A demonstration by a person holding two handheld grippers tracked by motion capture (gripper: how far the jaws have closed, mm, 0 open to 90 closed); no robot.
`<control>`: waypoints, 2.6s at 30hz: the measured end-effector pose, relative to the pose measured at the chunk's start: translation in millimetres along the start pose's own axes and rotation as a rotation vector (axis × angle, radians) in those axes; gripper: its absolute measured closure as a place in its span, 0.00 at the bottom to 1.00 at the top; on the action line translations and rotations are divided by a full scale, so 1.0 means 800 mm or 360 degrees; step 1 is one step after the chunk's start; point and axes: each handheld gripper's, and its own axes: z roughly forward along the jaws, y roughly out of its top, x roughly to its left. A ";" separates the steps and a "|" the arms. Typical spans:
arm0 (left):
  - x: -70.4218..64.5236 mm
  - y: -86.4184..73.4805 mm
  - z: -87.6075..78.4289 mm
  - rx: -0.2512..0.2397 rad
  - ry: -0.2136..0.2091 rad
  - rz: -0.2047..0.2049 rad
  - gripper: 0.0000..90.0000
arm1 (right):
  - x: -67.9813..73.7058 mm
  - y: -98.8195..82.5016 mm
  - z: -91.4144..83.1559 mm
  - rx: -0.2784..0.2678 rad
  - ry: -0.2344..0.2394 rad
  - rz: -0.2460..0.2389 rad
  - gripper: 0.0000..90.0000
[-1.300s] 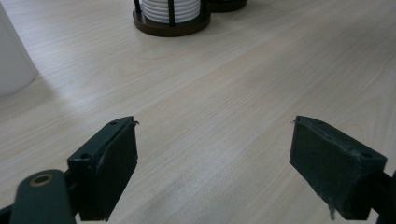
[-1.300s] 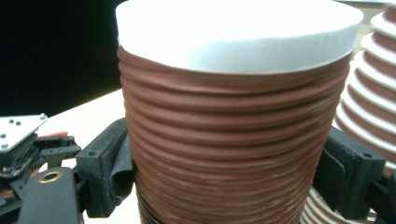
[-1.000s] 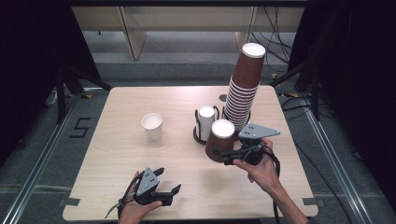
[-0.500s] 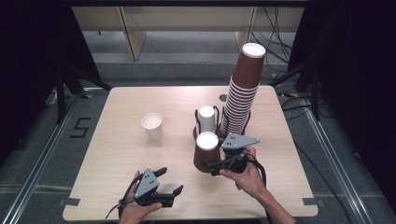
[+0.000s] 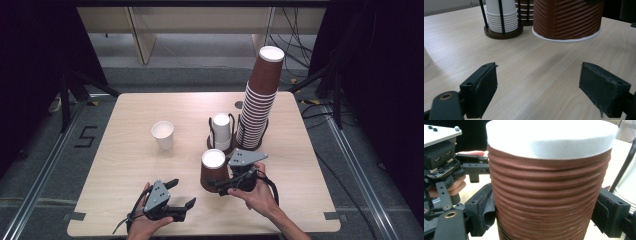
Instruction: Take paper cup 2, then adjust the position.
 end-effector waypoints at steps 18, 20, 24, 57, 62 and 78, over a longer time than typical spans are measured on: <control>-0.011 0.002 -0.002 -0.0105 -0.0089 0.0028 0.16 | 0.019 -0.002 0.013 -0.0005 0.0059 -0.0017 0.20; -0.012 0.002 -0.001 -0.0112 -0.0114 0.0024 0.16 | 0.021 -0.002 0.015 0.0002 0.0056 -0.0021 0.20; -0.016 0.003 0.001 -0.0120 -0.0136 0.0018 0.16 | 0.024 -0.003 0.018 -0.0008 0.0058 -0.0050 0.20; -0.022 0.001 0.015 -0.0130 -0.0135 -0.0131 0.06 | 0.057 -0.008 0.040 -0.0038 0.0225 0.0071 0.19; -0.020 0.001 0.016 -0.0114 -0.0150 -0.0039 0.10 | 0.052 -0.009 0.038 0.0023 0.0232 0.0121 0.16; -0.025 0.005 0.010 0.0114 -0.0151 0.0250 0.13 | 0.036 0.015 0.007 0.0054 0.0353 0.0012 0.17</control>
